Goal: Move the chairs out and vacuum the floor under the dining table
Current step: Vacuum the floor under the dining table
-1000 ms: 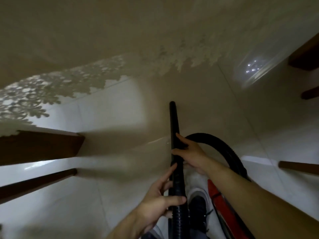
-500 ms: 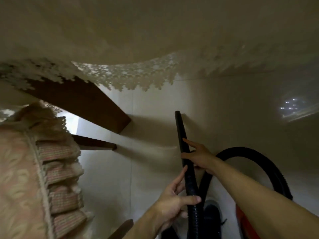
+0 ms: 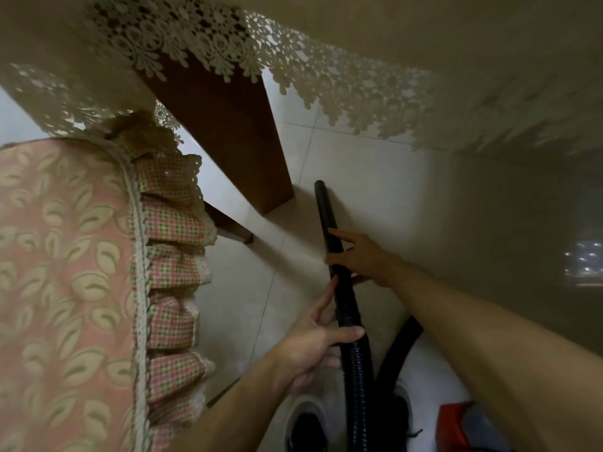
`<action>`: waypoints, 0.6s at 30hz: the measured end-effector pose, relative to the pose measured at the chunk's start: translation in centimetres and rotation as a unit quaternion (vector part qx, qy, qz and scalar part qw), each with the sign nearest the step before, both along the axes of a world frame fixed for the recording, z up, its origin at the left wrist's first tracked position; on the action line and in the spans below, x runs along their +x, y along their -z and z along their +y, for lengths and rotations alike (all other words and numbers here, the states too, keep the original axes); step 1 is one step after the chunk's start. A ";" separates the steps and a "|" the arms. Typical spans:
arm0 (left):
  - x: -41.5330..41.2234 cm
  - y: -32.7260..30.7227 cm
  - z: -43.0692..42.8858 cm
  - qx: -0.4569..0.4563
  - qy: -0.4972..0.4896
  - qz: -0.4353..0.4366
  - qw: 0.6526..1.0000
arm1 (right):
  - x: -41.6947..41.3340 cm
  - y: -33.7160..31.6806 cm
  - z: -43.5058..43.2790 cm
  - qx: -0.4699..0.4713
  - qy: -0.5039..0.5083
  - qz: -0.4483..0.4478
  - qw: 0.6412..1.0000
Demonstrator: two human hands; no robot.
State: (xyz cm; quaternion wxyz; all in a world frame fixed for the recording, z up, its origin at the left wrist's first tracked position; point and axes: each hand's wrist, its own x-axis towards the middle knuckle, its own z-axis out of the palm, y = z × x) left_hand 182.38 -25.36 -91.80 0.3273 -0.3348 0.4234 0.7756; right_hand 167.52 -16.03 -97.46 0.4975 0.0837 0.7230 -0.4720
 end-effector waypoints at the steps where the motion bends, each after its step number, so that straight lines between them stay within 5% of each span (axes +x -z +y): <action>1: -0.3 0.1 -0.3 0.002 -0.010 -0.005 1.000 | -0.5 0.3 -0.5 -0.002 -0.002 0.000 1.000; 18: -5.3 0.0 0.2 -0.027 0.018 -0.023 0.999 | -5.0 0.0 0.7 0.011 0.001 0.006 1.000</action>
